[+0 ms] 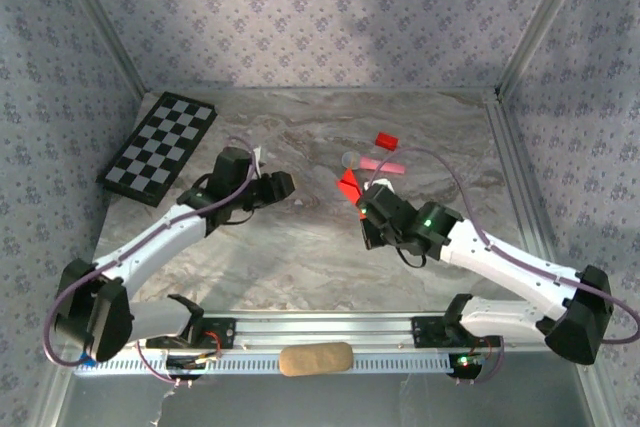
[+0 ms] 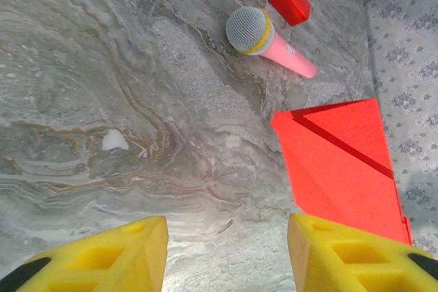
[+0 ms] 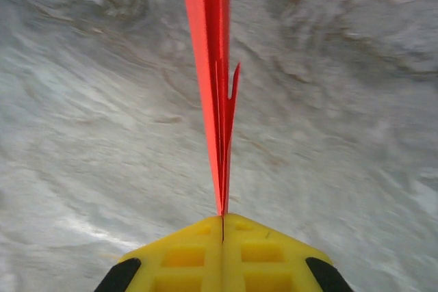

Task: Fold a paper plane with a square sheet of paper (pick it up from the middle)
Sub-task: Turn over the paper at the center of the table.

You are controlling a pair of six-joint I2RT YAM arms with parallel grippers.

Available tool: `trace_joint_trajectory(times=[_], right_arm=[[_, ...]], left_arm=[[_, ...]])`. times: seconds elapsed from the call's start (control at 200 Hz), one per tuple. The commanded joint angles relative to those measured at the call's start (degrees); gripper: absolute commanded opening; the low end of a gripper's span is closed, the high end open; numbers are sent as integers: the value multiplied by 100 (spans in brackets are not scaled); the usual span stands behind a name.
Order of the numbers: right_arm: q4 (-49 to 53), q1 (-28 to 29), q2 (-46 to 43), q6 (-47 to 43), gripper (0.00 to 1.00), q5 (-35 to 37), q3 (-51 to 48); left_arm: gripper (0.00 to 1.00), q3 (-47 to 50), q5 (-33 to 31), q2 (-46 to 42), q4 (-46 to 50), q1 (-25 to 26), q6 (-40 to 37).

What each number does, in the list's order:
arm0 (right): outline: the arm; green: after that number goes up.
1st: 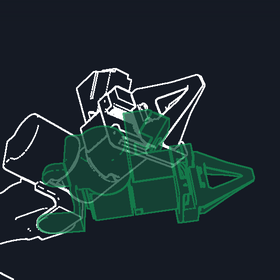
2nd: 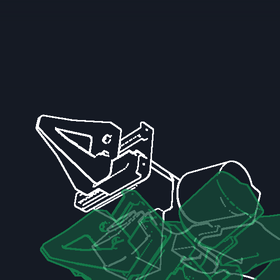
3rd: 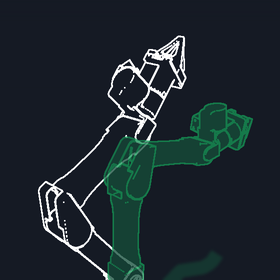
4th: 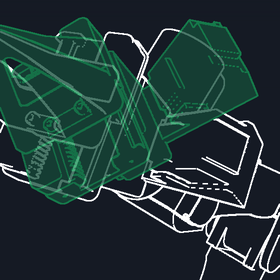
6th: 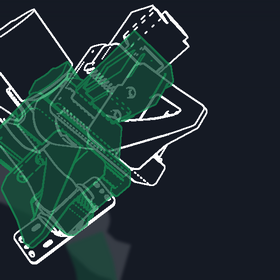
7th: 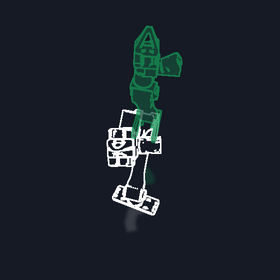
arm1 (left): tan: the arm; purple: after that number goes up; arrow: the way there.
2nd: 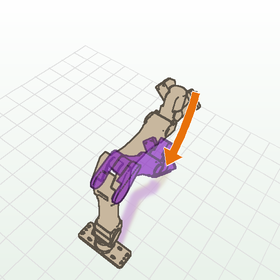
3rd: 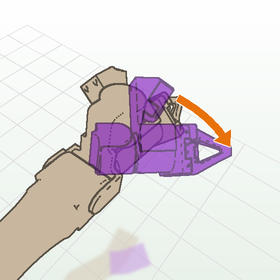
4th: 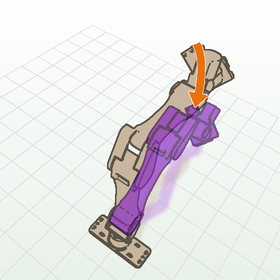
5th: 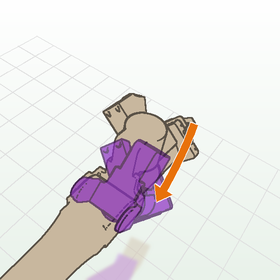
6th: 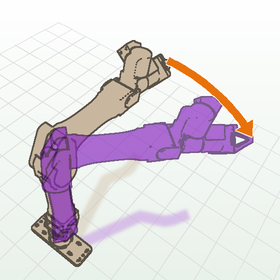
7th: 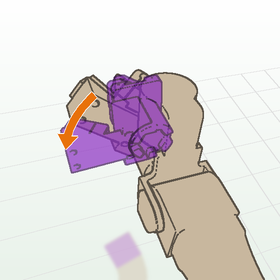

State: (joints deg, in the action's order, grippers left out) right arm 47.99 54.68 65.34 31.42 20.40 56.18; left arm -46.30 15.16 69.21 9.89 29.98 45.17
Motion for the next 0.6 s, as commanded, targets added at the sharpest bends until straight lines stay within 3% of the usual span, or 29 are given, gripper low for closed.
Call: trace_joint_trajectory(times=[0.0, 0.115, 0.22, 0.595], right_arm=[[1370, 297, 284, 615, 0, 1837, 471], [2137, 609, 764, 1165, 0, 2537, 760], [2477, 814, 1297, 1398, 1, 2680, 982], [1758, 1339, 3253, 511, 2, 1438, 1675]], left_arm=[[52, 88, -375, -383, 462, -135, -242], [53, 130, -627, -660, 976, -536, -438], [55, 252, -611, -893, 1149, -908, -450], [63, 482, -746, -1316, 1307, -1308, -511]])
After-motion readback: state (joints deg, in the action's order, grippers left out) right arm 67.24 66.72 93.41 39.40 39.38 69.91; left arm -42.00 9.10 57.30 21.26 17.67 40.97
